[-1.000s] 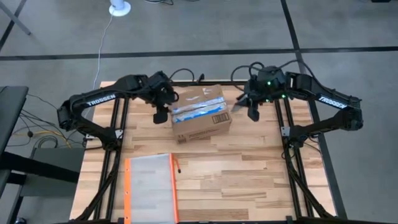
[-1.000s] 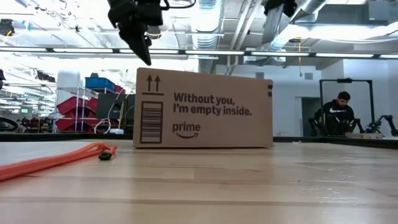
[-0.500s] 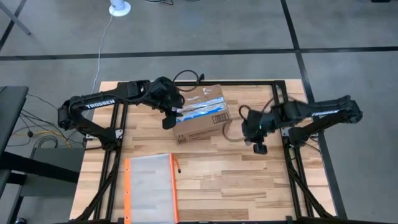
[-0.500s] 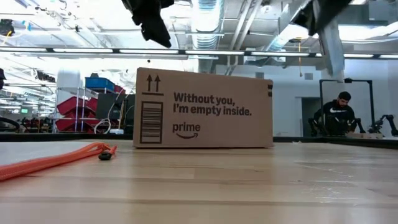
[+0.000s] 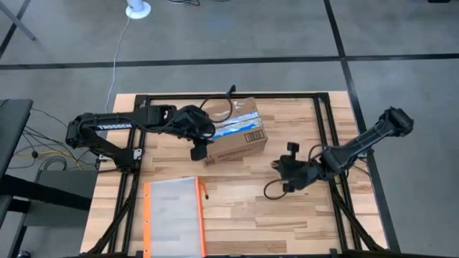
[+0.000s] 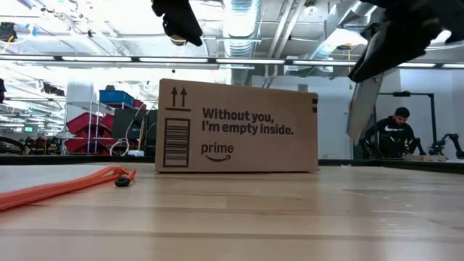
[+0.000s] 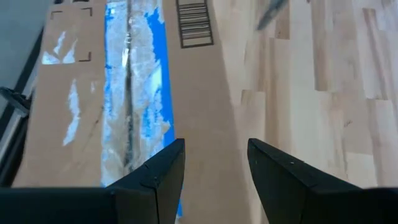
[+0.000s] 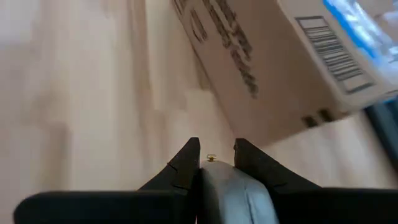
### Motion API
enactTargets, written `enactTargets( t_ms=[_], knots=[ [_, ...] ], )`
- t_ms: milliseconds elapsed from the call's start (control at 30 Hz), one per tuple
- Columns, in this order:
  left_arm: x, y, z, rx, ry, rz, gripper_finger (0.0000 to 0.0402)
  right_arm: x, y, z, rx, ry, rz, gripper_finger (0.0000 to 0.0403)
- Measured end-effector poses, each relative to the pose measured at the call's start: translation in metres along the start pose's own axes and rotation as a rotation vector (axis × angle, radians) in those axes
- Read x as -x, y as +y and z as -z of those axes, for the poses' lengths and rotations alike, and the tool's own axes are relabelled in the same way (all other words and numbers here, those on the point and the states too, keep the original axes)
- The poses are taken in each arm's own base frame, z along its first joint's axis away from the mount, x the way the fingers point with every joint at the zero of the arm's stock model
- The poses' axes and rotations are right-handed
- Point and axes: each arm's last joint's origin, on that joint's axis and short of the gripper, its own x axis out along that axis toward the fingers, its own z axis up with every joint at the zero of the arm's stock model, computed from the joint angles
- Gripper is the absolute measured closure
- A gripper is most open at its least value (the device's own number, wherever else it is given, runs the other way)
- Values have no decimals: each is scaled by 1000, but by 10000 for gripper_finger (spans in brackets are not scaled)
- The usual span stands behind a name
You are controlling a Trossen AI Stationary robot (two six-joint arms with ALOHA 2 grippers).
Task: Unpack boxes
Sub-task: Open the cardboard box with the silver cutter
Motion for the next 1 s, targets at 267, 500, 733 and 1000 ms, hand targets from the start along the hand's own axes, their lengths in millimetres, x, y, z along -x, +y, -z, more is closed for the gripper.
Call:
enactTargets(
  t_ms=[267,500,733,1000],
  knots=[
    [-1,-9,3,68,42,180,240,-1,23,-8,-765,-33,-363,342],
    [-6,-14,6,9,87,225,240,-40,15,48,-1084,-17,-358,342],
    [-6,-14,7,-17,90,228,240,-54,3,76,-1207,0,-311,342],
    [-6,-15,7,-30,94,223,240,-56,1,84,-1223,26,-281,299]
  ],
)
